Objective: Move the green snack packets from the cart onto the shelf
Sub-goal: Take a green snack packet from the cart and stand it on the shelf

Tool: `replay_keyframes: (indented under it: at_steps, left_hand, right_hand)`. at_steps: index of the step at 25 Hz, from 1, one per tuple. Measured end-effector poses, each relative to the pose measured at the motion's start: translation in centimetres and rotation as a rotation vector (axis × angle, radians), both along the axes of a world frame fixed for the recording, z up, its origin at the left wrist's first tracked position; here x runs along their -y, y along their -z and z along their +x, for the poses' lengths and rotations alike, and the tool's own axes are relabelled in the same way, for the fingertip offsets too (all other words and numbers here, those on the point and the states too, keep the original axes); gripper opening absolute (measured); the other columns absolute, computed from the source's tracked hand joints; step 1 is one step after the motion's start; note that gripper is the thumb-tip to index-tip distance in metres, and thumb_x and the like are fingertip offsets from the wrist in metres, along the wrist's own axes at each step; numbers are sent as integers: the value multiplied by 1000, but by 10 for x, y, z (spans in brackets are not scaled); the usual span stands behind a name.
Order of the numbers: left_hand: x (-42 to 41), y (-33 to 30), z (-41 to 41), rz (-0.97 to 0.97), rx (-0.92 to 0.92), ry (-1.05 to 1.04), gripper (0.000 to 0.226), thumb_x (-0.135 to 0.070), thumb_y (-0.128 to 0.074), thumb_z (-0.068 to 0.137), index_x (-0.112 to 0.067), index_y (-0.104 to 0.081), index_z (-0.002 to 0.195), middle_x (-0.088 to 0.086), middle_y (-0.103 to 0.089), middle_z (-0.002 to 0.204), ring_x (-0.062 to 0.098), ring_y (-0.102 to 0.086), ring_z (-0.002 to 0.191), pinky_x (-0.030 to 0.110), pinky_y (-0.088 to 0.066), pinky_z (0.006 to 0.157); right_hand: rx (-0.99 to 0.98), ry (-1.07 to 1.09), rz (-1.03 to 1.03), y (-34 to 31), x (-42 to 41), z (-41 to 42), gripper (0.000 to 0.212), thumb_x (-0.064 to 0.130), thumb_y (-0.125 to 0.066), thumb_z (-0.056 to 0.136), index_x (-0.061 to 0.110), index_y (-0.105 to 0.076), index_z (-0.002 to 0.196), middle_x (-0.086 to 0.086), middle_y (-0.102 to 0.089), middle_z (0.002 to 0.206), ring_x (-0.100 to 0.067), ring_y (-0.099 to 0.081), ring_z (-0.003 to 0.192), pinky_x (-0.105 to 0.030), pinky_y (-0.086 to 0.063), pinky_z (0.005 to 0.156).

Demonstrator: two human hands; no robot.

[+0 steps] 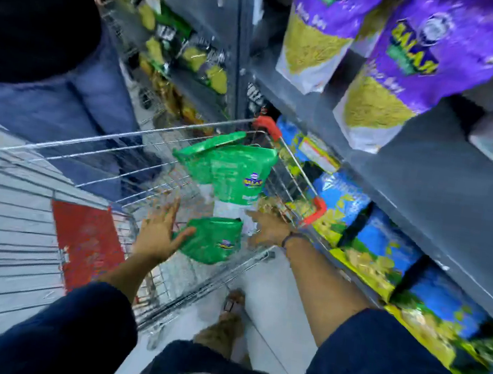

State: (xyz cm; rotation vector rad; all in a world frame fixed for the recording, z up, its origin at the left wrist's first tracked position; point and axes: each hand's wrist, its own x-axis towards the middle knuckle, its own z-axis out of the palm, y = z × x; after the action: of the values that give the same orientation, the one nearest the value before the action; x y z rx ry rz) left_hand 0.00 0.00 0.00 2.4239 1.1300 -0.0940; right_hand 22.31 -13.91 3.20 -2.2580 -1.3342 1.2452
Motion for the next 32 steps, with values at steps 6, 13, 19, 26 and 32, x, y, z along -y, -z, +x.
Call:
replay_keyframes:
  at_steps: [6, 13, 19, 26, 32]
  left_hand:
    - [-20, 8, 5, -148, -234, 55, 32, -32, -67, 80, -7, -62, 98, 21, -69, 103, 35, -64, 95, 36, -48, 74]
    - [-18, -85, 55, -156, 340, -206, 19, -8, -80, 65, -10, -68, 80, 5, -67, 65, 8, -55, 55, 12, -38, 46]
    - [46, -217, 129, -317, 962, -64, 36, -1, -79, 60, -25, -53, 70, -19, -69, 59, -6, -60, 57, 9, -50, 55]
    - [145, -304, 277, -349, 1135, 394, 40, 1, -74, 66, -28, -47, 72, -35, -63, 54, -17, -56, 54, 1, -41, 55]
    - [184, -285, 383, -488, 1111, 386, 39, 8, -71, 69, -23, -49, 76, -16, -68, 62, -12, -61, 58, 7, -48, 58]
  right_hand:
    - [119, 21, -19, 38, -34, -24, 31, 14, -60, 84, 8, -58, 114, -22, -64, 116, -35, -61, 106, -33, -48, 84]
    - [-57, 293, 295, -37, 8, 16, 33, 23, -62, 83, 6, -60, 111, -16, -71, 101, -23, -64, 93, -30, -50, 77]
    - [-192, 622, 694, -163, 104, 48, 9, 31, -59, 82, 31, -58, 91, -14, -70, 95, -25, -68, 81, -41, -58, 72]
    - [-77, 890, 1028, -266, 220, 129, 16, 10, -50, 91, 24, -52, 83, 5, -64, 82, 3, -62, 61, -18, -55, 56]
    - [-38, 1125, 1042, -248, 258, 195, 9, 11, -51, 90, 16, -58, 91, -5, -68, 90, 2, -62, 56, -14, -53, 51]
